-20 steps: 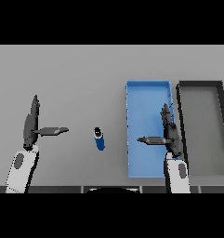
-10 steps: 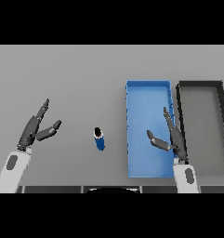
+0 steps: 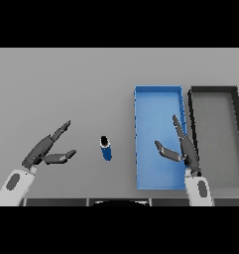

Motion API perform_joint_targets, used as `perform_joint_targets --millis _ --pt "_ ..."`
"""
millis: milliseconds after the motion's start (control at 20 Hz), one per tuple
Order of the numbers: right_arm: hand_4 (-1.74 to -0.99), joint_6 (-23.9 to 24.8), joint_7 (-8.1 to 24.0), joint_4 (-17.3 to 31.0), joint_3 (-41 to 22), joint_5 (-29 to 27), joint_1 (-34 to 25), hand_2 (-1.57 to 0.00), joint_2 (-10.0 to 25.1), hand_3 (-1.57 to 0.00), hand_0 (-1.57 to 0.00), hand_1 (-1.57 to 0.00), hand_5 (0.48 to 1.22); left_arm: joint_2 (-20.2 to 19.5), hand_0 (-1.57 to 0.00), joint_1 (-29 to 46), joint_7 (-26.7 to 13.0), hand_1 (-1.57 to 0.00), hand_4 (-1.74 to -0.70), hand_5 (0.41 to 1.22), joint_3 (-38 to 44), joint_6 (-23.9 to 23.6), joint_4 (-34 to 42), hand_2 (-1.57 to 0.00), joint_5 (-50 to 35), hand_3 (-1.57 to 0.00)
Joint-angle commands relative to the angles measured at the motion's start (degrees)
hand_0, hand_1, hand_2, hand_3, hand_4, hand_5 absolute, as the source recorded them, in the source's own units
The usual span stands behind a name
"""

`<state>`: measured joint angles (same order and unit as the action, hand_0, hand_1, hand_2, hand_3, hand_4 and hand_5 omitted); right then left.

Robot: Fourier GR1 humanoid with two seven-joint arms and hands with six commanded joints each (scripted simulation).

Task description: Pick up the blue pipe and place it into the blue bin.

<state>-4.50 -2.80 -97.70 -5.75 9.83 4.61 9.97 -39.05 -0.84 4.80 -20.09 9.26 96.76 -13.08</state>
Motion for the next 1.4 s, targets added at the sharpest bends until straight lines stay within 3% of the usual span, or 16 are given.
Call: perform_joint_targets --millis 0,150,400,500,600,800,1100,1200,1350 --pt "-1.214 -0.2 -0.2 -0.1 0.1 -0.1 0.0 0.00 0.1 0.00 0.00 0.00 0.581 -0.1 0.00 -0.3 -2.5 0.00 -1.00 0.530 -1.2 0.3 1.1 0.00 0.5 0.00" --pt "-1.228 -0.2 -0.1 0.4 0.2 -0.6 -0.3 0.00 -0.3 0.00 0.00 0.00 0.573 1.2 0.00 0.2 -7.4 0.00 -1.05 0.483 -6.1 1.5 3.9 0.00 2.7 0.00" --pt "-1.212 -0.4 -0.4 0.9 0.4 -0.6 -0.5 0.00 0.1 0.00 0.00 0.00 0.570 5.1 0.00 -1.7 -7.9 0.00 -1.11 0.463 -10.4 2.0 3.0 0.00 6.2 0.00" --pt "-1.209 -0.6 -1.3 -0.3 0.0 -0.6 0.2 0.00 -0.1 0.00 0.00 0.00 0.567 7.9 0.00 -2.5 -6.8 0.00 -1.14 0.479 -12.0 1.4 0.8 0.00 8.3 0.00" --pt "-1.211 -0.4 -0.1 0.5 0.2 -0.9 -0.1 0.00 -0.5 0.00 0.00 0.00 0.560 10.1 0.00 -3.7 -5.0 0.00 -1.15 0.486 -12.5 1.2 -0.6 0.00 8.7 0.00" --pt "-1.205 0.0 -0.7 -0.1 0.3 -0.8 0.3 0.00 -0.9 0.00 0.00 0.00 0.554 15.6 0.00 -6.3 -5.6 0.00 -1.13 0.487 -13.1 -0.9 -5.8 0.00 10.0 0.00" --pt "-1.200 -0.7 -1.1 0.3 1.0 -1.6 0.8 0.00 0.0 0.00 0.00 0.00 0.547 21.4 0.00 -8.8 -3.0 0.00 -1.10 0.497 -13.8 -3.1 -13.9 0.00 12.6 0.00" --pt "-1.195 -0.7 -1.1 -0.1 1.3 -1.8 1.0 0.00 0.3 0.00 0.00 0.00 0.548 23.1 0.00 -8.9 -0.8 0.00 -1.10 0.517 -13.9 -3.5 -16.2 -0.02 12.9 0.00" --pt "-1.186 -0.3 -1.2 -0.1 1.1 -0.9 1.2 0.00 0.3 0.00 0.00 0.00 0.554 25.4 0.00 -9.6 0.2 -0.04 -1.18 0.601 -12.9 -1.6 -17.2 -0.17 9.1 -0.11"
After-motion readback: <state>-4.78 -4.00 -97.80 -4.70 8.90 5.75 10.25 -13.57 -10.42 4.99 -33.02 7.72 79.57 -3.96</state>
